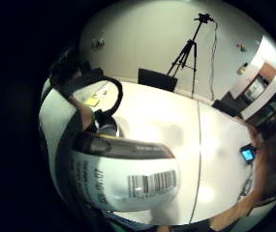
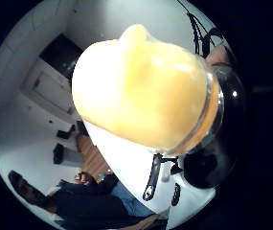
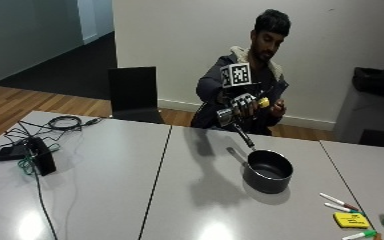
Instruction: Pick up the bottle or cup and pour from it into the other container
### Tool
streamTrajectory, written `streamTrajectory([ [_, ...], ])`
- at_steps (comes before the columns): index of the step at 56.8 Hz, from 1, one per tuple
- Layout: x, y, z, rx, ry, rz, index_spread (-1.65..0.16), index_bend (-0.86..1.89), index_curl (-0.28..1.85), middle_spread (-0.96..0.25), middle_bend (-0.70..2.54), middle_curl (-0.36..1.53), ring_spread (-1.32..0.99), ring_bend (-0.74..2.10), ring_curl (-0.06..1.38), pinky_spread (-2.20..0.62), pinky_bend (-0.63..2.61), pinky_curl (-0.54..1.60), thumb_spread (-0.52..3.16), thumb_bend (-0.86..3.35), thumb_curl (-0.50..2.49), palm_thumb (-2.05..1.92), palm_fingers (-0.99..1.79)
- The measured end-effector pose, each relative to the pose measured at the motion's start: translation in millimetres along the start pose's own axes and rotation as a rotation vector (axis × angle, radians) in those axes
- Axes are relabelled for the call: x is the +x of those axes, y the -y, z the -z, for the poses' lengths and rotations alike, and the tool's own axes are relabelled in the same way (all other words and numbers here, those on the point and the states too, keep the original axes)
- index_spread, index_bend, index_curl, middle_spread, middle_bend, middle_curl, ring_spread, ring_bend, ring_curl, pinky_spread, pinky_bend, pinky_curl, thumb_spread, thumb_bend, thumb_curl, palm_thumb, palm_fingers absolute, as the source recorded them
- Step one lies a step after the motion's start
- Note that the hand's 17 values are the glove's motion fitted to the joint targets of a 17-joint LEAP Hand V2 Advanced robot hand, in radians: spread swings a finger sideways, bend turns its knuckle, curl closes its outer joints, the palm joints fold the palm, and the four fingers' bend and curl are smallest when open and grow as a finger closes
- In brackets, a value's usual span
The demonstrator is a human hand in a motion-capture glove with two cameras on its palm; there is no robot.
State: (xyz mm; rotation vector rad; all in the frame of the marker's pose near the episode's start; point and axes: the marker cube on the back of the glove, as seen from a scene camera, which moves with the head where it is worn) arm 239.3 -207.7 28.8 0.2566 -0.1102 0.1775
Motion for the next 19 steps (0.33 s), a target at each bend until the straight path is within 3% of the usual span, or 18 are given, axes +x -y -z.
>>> streamTrajectory([
  [19,-31.3,18.5,-54.5,-0.156,-0.469,0.17,-0.28,0.15,0.42,-0.24,0.57,0.51,-0.19,0.63,0.43,-0.24,0.47,0.37,0.39,-0.04,0.73,0.95,1.3],
])
